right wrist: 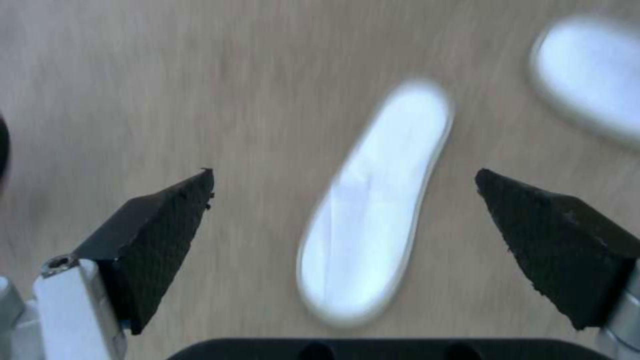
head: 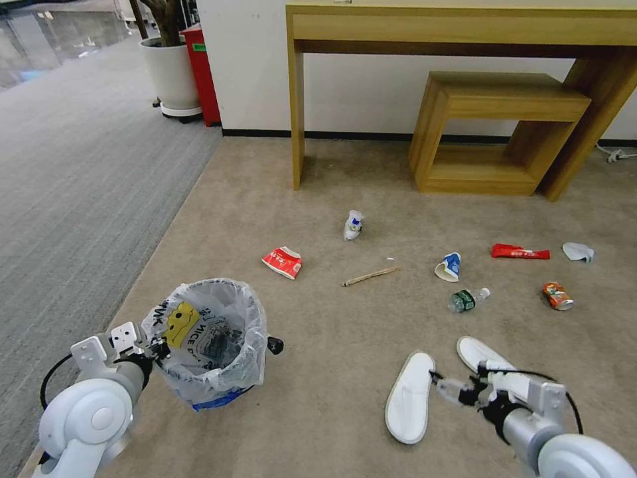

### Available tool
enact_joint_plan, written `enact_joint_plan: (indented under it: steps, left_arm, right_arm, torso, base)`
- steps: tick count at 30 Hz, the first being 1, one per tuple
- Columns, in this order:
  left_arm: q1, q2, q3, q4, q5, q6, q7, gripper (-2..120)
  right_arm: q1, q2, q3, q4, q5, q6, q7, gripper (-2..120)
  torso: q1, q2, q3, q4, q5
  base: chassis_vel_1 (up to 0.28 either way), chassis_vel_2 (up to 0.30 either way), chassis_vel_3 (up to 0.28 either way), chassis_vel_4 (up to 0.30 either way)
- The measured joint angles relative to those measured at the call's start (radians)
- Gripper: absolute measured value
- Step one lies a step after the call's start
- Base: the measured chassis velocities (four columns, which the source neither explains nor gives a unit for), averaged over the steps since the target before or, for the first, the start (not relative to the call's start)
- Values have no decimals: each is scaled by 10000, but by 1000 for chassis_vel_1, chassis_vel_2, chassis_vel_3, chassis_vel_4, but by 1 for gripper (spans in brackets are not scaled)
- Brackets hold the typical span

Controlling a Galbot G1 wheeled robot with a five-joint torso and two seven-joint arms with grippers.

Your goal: Pick up the trash bin and place the garbage on the floor into it.

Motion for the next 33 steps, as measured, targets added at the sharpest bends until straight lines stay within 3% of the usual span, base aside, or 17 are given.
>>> enact_joint_plan:
  steps: [5, 8, 18, 33]
  left_arm:
    - [-5, -25, -6, 58, 56, -23, 56, 0]
    - [3, -52, -2, 79, 113, -36, 86, 0]
    - [110, -124, -25, -33, 193, -59, 94, 0]
    - [111, -217, -82, -28, 243, -85, 128, 0]
  right_arm:
    - [-347, -153, -365, -218, 180, -45, -314, 100]
    - [-582, -122, -977, -398, -233, 75, -271, 100]
    - [-627, 63, -1655, -880, -910, 139, -91, 100]
    - [648, 286, -2395, -2339, -1352, 260, -370, 100]
  torso:
    - [0, 0, 0, -1, 1]
    - [0, 0, -1, -1, 3]
    - [0, 1, -1, 0, 0]
    - [0, 1, 0, 0, 1]
  base:
    - [0, 0, 0, 0]
    - [0, 0, 0, 0]
    - [0, 0, 0, 0]
    - [0, 0, 0, 0]
